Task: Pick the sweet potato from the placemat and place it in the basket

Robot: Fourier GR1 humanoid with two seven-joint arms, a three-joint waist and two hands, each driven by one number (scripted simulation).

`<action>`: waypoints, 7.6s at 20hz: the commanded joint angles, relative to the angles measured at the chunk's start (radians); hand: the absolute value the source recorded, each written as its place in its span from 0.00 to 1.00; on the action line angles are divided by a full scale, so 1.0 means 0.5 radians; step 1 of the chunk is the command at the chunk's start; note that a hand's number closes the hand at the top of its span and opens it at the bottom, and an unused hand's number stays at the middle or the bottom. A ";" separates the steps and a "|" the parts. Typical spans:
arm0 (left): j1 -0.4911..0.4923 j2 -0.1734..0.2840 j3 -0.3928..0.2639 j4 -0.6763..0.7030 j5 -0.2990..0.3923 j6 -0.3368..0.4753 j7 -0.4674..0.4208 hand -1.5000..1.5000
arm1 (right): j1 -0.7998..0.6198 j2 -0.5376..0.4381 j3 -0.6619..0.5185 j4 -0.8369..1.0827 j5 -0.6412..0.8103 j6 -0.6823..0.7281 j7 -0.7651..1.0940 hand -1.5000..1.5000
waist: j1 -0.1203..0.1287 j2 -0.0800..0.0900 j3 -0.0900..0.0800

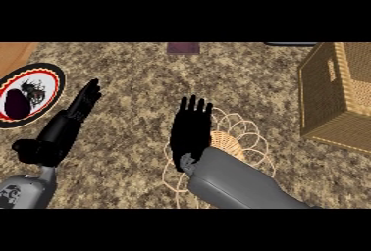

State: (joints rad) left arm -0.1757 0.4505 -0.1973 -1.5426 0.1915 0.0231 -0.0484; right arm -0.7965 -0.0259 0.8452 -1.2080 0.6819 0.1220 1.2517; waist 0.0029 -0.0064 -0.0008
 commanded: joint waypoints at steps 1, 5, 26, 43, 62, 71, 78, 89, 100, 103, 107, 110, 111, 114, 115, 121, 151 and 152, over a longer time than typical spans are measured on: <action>0.018 -0.057 -0.035 -0.001 -0.050 0.032 -0.014 0.50 | 0.034 0.049 -0.019 -0.010 0.056 0.137 0.472 0.00 | -0.021 -0.004 -0.001; -0.049 -0.023 0.014 -0.027 -0.026 -0.007 0.048 0.50 | 0.025 0.049 0.034 0.108 0.006 0.101 0.472 0.00 | 0.017 0.007 0.000; -0.012 -0.119 0.054 0.034 -0.069 -0.040 0.014 0.50 | 0.190 0.050 0.002 0.356 0.082 0.068 0.381 0.00 | -0.004 0.006 0.000; -0.043 -0.161 0.058 0.000 -0.158 -0.071 0.045 0.50 | 0.329 0.049 0.056 0.444 -0.058 0.059 0.253 1.00 | 0.019 0.010 0.001; 0.111 -0.163 0.140 -0.105 -0.184 -0.093 0.059 0.50 | 1.503 -1.300 -0.041 -1.215 -0.038 -0.818 -1.364 1.00 | -0.040 0.005 0.002; 0.108 -0.134 0.213 -0.064 -0.156 -0.114 0.046 0.50 | 1.806 -1.381 -0.420 -2.070 -0.461 -1.250 -1.659 1.00 | -0.092 -0.005 0.004; 0.143 -0.142 0.216 -0.165 -0.147 -0.153 0.108 0.50 | 2.170 -1.603 -0.835 -2.697 -0.607 -1.296 -1.465 1.00 | -0.050 0.002 0.002; -0.008 -0.204 0.243 -0.105 -0.216 -0.175 0.144 0.50 | 1.695 -1.670 -1.517 -2.474 -0.865 -0.936 -0.998 1.00 | -0.006 0.012 0.000; -0.050 -0.282 0.281 0.065 -0.271 -0.230 0.027 0.50 | 1.034 -1.629 -2.026 -1.630 -1.197 -0.742 -1.028 1.00 | 0.004 0.019 0.001; 0.089 -0.295 0.221 -0.177 -0.313 -0.199 0.136 0.50 | 0.881 -1.573 -2.023 -1.426 -1.083 -0.806 -1.028 1.00 | 0.025 0.014 0.002; -0.051 -0.271 0.303 -0.069 -0.257 -0.280 0.158 0.50 | 0.812 -1.541 -2.111 -1.022 -1.075 -0.775 -1.310 1.00 | 0.011 0.018 0.003; -0.016 -0.330 0.256 -0.053 -0.313 -0.266 0.112 0.50 | 0.719 -1.565 -2.159 -0.678 -1.108 -0.674 -1.529 1.00 | 0.018 0.022 0.003; 0.003 -0.338 0.284 -0.041 -0.319 -0.280 0.102 0.50 | 0.749 -1.587 -2.230 -0.813 -1.149 -0.587 -1.453 1.00 | 0.000 0.014 0.002; 0.011 -0.367 0.260 -0.058 -0.333 -0.279 0.110 0.50 | 0.668 -1.508 -2.167 -0.406 -1.097 -0.594 -1.763 1.00 | 0.020 0.020 0.003; -0.047 -0.301 0.333 -0.117 -0.287 -0.322 0.197 0.50 | 0.753 -1.515 -2.249 -0.433 -1.133 -0.563 -1.812 1.00 | 0.006 0.015 0.003; 0.021 -0.372 0.317 -0.101 -0.351 -0.316 0.127 0.50 | 0.630 -1.437 -2.265 0.084 -0.998 -0.631 -2.244 1.00 | 0.016 0.017 0.003; 0.024 -0.382 0.447 -0.164 -0.377 -0.438 0.197 0.50 | 0.024 -1.651 -2.845 1.260 -1.407 -0.519 -3.000 0.00 | 0.006 0.009 0.003; -0.007 -0.400 0.463 -0.106 -0.380 -0.420 0.189 0.50 | 0.003 -1.717 -2.862 1.321 -1.423 -0.463 -2.985 0.00 | 0.009 0.016 0.003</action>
State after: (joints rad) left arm -0.1765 0.2359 0.0113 -1.5892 -0.0114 -0.1761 0.0274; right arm -0.7789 -0.8351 -0.5319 -0.5769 0.0316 -0.1607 -0.2903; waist 0.0092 0.0014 0.0005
